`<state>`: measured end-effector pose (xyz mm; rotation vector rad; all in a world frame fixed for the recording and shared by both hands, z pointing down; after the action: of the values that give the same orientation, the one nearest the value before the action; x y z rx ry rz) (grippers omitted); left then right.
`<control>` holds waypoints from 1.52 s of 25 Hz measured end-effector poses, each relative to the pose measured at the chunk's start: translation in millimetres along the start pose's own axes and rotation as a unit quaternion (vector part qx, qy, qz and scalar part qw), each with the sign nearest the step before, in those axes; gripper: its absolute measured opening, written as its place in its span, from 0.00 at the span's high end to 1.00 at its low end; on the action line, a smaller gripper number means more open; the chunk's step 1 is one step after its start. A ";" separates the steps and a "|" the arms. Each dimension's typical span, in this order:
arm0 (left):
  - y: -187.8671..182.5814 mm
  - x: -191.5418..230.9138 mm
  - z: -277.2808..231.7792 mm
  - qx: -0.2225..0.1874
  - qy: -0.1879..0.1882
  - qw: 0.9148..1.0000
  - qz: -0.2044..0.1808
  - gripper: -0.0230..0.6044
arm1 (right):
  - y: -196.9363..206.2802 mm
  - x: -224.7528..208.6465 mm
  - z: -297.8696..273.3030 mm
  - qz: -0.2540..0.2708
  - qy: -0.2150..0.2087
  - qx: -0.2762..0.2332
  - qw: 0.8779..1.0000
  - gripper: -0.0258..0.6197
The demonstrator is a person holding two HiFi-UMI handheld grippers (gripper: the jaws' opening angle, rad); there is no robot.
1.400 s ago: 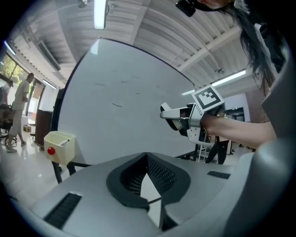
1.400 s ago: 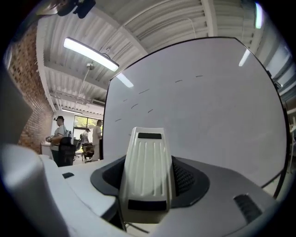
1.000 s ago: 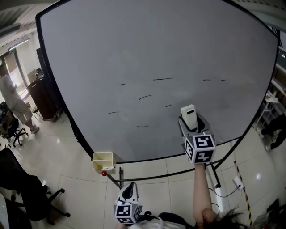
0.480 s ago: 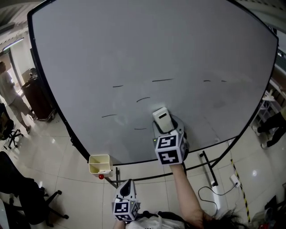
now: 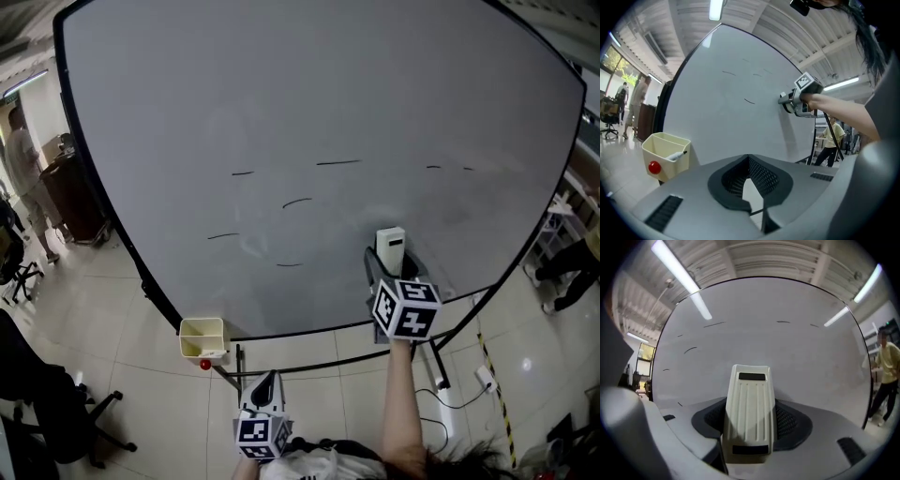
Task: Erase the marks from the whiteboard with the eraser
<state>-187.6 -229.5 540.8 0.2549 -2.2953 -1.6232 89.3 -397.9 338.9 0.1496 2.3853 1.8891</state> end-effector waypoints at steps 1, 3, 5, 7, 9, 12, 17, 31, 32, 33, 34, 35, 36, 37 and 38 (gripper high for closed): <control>1.3 2.3 1.5 0.002 -0.004 1.000 0.003 0.99 | 6.4 -6.4 -4.2 -0.016 0.002 0.010 1.000 0.53; 3.0 7.0 5.6 0.003 -0.014 1.000 0.009 0.99 | 18.7 -1.5 -14.5 -0.010 0.007 0.033 0.999 0.53; 3.5 12.4 9.5 0.002 -0.024 1.000 0.014 0.99 | 27.7 17.6 -21.3 0.015 0.017 0.048 0.999 0.53; 4.8 19.3 12.2 0.002 -0.035 0.999 0.019 0.99 | 35.7 47.9 -25.3 0.047 0.011 0.065 0.997 0.53; 5.8 26.1 14.0 0.001 -0.045 0.999 0.026 0.99 | 44.4 95.1 -29.2 0.081 -0.024 0.085 0.993 0.53; 2.0 31.2 18.1 -0.010 -0.056 0.998 0.032 0.99 | 66.9 181.7 -38.9 0.162 -0.089 0.117 0.976 0.53; -1.7 38.0 33.6 -0.015 -0.076 0.996 0.042 0.99 | 109.6 243.4 -52.1 0.252 -0.122 0.147 0.949 0.53; 0.9 57.4 34.0 -0.018 -0.072 0.996 0.041 0.99 | 31.5 87.4 -26.2 0.085 0.042 0.063 0.993 0.53; 0.8 55.2 33.1 -0.016 -0.067 0.997 0.039 0.99 | 33.5 92.0 -27.9 0.086 0.044 0.065 0.993 0.53; 0.5 53.5 32.4 -0.015 -0.063 0.997 0.038 0.99 | 36.9 98.4 -30.8 0.088 0.043 0.067 0.993 0.53; 0.1 52.4 31.9 -0.015 -0.060 0.997 0.036 0.99 | 40.9 107.0 -34.4 0.092 0.037 0.071 0.992 0.53; 0.3 51.6 31.7 -0.013 -0.058 0.998 0.033 0.99 | 43.9 118.1 -37.4 0.102 0.030 0.076 0.991 0.53; 1.1 50.9 31.9 -0.012 -0.057 0.998 0.032 0.99 | 45.7 131.3 -39.3 0.116 0.024 0.081 0.990 0.53; 2.3 50.2 32.3 -0.010 -0.056 0.998 0.031 0.99 | 47.6 145.6 -40.8 0.133 0.017 0.084 0.987 0.53; 3.3 49.5 33.2 -0.010 -0.056 0.998 0.032 0.99 | 50.6 160.0 -42.4 0.152 0.013 0.089 0.984 0.53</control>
<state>-245.5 -215.1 541.4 0.0869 -2.3413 -1.6677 -74.1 -405.5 395.7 0.5348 2.6760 1.7921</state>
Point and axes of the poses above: the fingertips, and each gripper's own axes: z backward along the fingers, x to its left, y out of its underside, the point moved 7 cm from there along z, backward along the fingers, and after that the axes turned 8 degrees about x, right-handed, at the moved point
